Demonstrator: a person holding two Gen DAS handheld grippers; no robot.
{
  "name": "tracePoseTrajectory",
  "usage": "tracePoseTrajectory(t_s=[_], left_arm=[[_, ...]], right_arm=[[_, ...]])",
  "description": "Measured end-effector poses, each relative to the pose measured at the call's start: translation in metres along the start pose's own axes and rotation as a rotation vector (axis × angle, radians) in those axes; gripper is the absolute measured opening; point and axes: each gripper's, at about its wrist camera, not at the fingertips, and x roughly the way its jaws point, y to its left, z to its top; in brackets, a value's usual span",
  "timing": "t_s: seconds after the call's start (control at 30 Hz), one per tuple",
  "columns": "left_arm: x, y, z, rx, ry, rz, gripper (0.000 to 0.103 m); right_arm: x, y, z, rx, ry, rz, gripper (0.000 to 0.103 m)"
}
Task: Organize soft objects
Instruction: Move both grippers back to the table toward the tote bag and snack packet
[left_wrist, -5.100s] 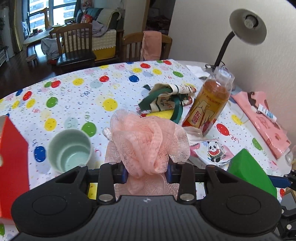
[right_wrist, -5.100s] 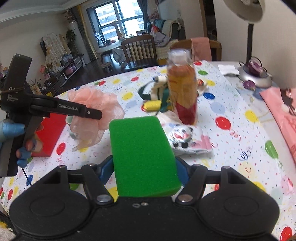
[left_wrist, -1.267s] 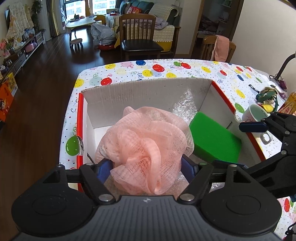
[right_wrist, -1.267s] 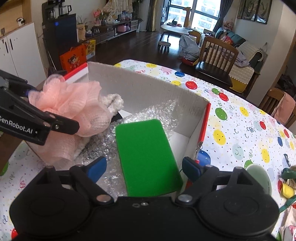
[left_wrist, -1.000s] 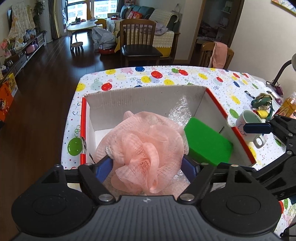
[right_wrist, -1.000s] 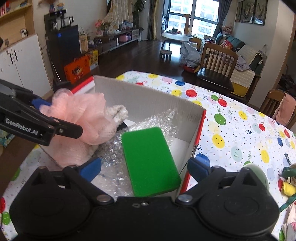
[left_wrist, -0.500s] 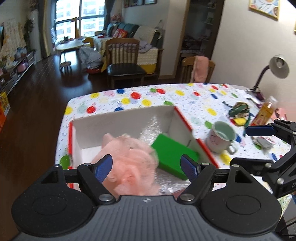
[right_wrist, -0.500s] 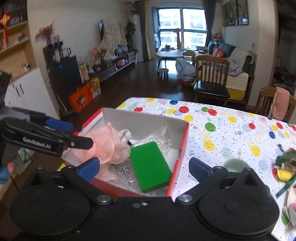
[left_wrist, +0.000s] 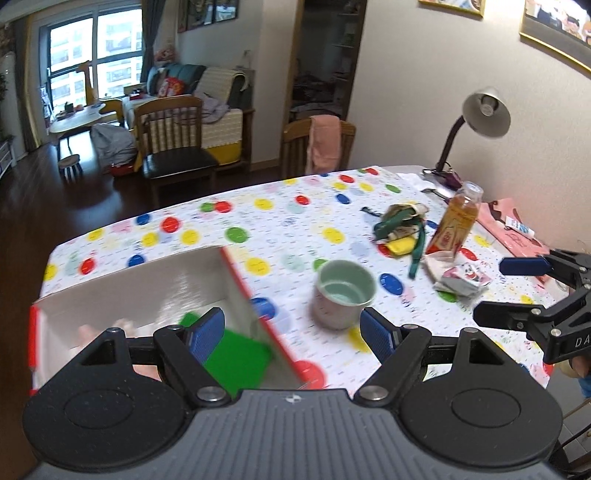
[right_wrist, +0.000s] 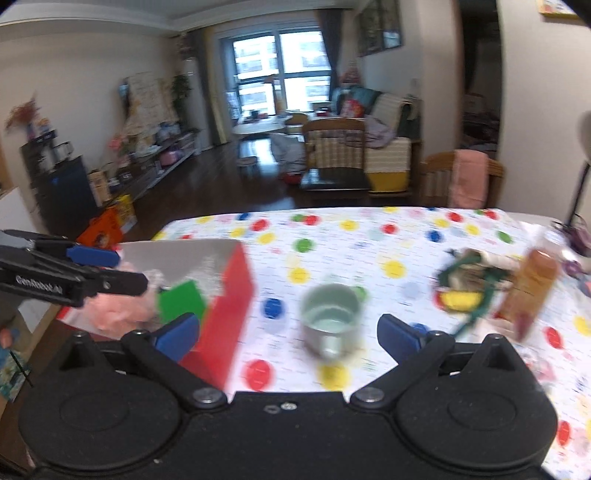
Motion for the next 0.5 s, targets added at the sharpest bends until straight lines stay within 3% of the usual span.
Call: tracePoseTrajectory(t_s=[0.23,0.5], left_arm=[[0.038,-0.059,0.022,0.038,0.012,-0.028,0.080],[0.096,-0.127,0.054,0.063,0.045,-0.083,0.081]], right_arm=[[-0.012,-0.072,-0.022,0.048,0.028,-0.094,0.103],[-0.011,-0.146,-0.042,0.081,0.072,-0.136,0.103]])
